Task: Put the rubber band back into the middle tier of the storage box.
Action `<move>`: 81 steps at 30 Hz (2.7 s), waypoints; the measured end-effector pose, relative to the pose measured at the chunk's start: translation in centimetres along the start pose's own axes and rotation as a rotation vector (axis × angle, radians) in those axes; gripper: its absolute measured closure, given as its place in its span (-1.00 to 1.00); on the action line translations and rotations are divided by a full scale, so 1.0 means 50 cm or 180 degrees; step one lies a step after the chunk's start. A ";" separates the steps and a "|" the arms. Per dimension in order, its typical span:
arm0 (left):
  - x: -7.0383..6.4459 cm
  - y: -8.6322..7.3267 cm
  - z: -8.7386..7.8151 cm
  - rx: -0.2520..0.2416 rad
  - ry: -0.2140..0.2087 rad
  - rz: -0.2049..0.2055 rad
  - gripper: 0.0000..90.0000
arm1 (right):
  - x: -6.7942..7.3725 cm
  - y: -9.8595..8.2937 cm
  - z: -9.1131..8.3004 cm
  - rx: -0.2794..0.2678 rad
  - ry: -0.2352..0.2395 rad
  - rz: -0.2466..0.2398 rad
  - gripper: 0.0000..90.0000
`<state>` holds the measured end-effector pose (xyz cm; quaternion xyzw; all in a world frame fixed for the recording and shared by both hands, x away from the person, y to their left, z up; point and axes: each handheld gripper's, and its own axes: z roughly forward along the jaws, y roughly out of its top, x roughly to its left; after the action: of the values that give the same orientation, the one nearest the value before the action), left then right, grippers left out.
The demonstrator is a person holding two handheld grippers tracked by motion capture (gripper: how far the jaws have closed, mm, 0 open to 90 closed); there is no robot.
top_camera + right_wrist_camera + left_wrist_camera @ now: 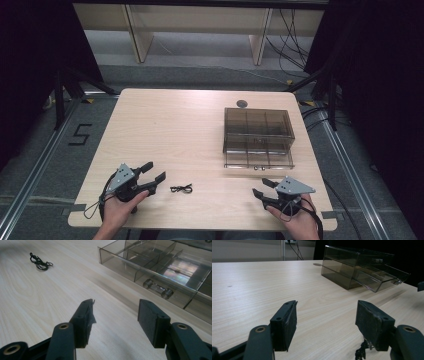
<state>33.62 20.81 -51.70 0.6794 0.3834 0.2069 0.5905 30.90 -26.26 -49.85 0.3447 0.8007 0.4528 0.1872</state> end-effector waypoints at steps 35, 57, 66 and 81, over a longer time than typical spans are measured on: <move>-0.051 0.123 0.098 0.2966 -0.1025 0.1721 0.20 | -0.018 0.001 -0.014 0.0143 -0.0124 -0.0075 0.01; -0.093 0.121 0.172 0.3525 -0.1155 0.1983 0.49 | -0.021 -0.004 -0.009 0.0171 -0.0052 -0.0019 0.00; -0.096 0.109 0.178 0.3650 -0.1182 0.2003 0.61 | -0.022 -0.006 -0.009 0.0205 -0.0002 0.0005 0.00; -0.103 0.106 0.179 0.3656 -0.1135 0.1979 0.89 | -0.023 -0.005 -0.010 0.0193 -0.0031 -0.0012 0.00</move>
<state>38.47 11.06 -47.66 0.9878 0.1159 0.0154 0.1030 31.28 -27.49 -49.83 0.3508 0.8139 0.4263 0.1814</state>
